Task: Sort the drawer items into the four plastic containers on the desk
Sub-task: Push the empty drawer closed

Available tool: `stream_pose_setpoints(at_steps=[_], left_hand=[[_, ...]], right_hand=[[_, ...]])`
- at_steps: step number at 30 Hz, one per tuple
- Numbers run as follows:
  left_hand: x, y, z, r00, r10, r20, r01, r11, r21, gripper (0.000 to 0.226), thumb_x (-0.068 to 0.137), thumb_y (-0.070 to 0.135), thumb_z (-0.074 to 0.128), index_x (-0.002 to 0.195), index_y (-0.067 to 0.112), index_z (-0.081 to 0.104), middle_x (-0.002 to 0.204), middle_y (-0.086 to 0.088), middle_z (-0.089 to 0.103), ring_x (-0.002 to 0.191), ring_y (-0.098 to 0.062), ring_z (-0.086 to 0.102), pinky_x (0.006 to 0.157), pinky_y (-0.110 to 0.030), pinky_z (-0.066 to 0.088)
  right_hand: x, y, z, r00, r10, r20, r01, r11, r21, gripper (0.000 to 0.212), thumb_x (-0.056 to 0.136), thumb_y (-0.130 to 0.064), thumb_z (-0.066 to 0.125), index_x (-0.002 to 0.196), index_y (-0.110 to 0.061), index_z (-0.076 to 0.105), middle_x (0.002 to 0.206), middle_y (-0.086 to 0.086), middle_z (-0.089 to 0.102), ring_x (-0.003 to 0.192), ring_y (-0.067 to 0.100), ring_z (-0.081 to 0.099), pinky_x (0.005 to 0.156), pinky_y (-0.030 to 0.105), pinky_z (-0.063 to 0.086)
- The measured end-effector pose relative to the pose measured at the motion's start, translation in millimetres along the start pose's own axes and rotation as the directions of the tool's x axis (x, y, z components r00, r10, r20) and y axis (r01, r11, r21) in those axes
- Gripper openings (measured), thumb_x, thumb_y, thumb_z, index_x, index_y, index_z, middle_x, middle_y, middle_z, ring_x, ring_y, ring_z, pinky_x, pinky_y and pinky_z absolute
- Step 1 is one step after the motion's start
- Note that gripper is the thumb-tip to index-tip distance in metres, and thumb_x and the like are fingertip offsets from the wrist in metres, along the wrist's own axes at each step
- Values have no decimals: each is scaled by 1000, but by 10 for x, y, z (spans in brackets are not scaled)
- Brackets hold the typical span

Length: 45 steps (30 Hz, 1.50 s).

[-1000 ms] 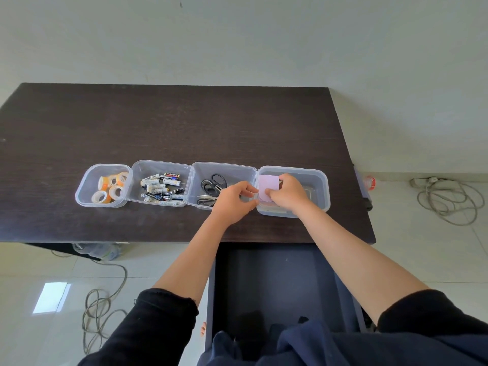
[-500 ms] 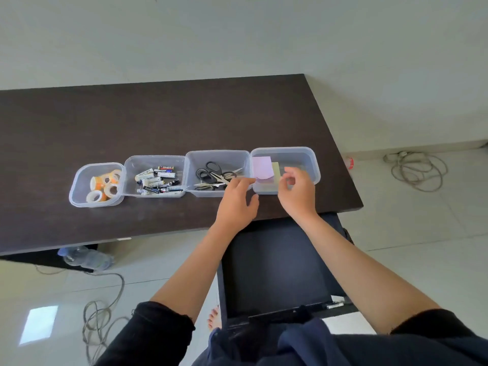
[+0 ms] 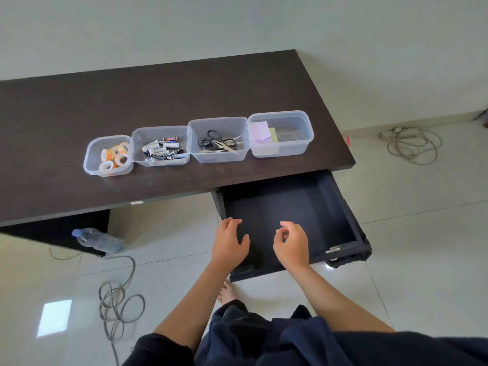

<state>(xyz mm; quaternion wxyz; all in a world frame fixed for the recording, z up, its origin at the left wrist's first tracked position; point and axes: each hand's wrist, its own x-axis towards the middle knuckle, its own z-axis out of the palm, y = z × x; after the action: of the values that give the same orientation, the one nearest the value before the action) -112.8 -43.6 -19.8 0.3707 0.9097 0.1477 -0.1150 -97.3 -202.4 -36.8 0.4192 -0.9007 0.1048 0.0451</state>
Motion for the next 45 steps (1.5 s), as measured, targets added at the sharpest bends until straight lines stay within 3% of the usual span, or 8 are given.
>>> stream_pose_setpoints(at_steps=[6,13,20,22,27,31,35,45], left_hand=[[-579,-231,430,982,-187,9,187,982,-2,65,84,45,64,140,23,38,154,-2,22,138,-27,31,105,-40,44],[-1023,-309,658,959,-277,-66,271,958,-95,54,92,32,59,140,17,40,144,-5,40,123,-22,49,96,-27,41],[-1017,-332,708,937,-319,-141,300,944,-138,40,94,22,55,133,19,47,136,-7,47,111,-24,55,93,-30,46],[-1000,-315,718,926,-339,-164,315,936,-157,36,95,21,54,131,19,50,134,-7,50,110,-24,56,91,-30,47],[-957,-326,691,898,-395,-192,359,912,-197,29,93,21,59,122,20,56,126,-4,57,100,-19,57,79,-23,47],[-1017,-311,683,890,-409,-203,368,906,-211,25,92,19,60,117,18,59,119,-4,59,94,-17,56,74,-21,45],[-1037,-285,668,888,-399,-229,350,909,-225,23,93,17,58,117,17,59,120,-3,57,92,-14,54,75,-21,45],[-608,-193,434,905,-361,-226,314,924,-220,23,95,19,55,118,17,59,121,-2,55,89,-11,51,76,-21,42]], right_hand=[[-550,542,-185,994,15,-108,-10,999,50,23,87,-17,62,109,-11,58,96,-1,50,89,23,57,72,41,54],[-819,765,-199,929,344,139,-371,865,338,79,84,-22,68,141,-27,14,141,13,39,127,26,47,93,35,47],[-782,760,-54,841,517,160,-530,726,438,91,85,-27,65,142,-32,-5,120,3,57,109,32,55,102,42,41],[-779,779,-68,842,505,188,-530,712,460,95,87,-24,64,146,-30,-10,118,4,54,98,27,57,97,36,43],[-757,747,-88,869,462,180,-490,748,447,106,85,-22,69,146,-36,-16,138,13,49,124,26,53,90,32,43],[-827,786,-108,880,451,149,-468,767,439,107,82,-26,72,144,-41,-15,134,13,49,122,26,54,81,28,45],[-830,742,-114,899,428,93,-425,799,426,105,83,-21,72,147,-33,-11,143,12,38,119,28,56,89,37,53],[-392,536,12,893,441,90,-437,802,406,107,82,-27,72,147,-35,-12,120,17,58,114,26,57,80,30,43]])
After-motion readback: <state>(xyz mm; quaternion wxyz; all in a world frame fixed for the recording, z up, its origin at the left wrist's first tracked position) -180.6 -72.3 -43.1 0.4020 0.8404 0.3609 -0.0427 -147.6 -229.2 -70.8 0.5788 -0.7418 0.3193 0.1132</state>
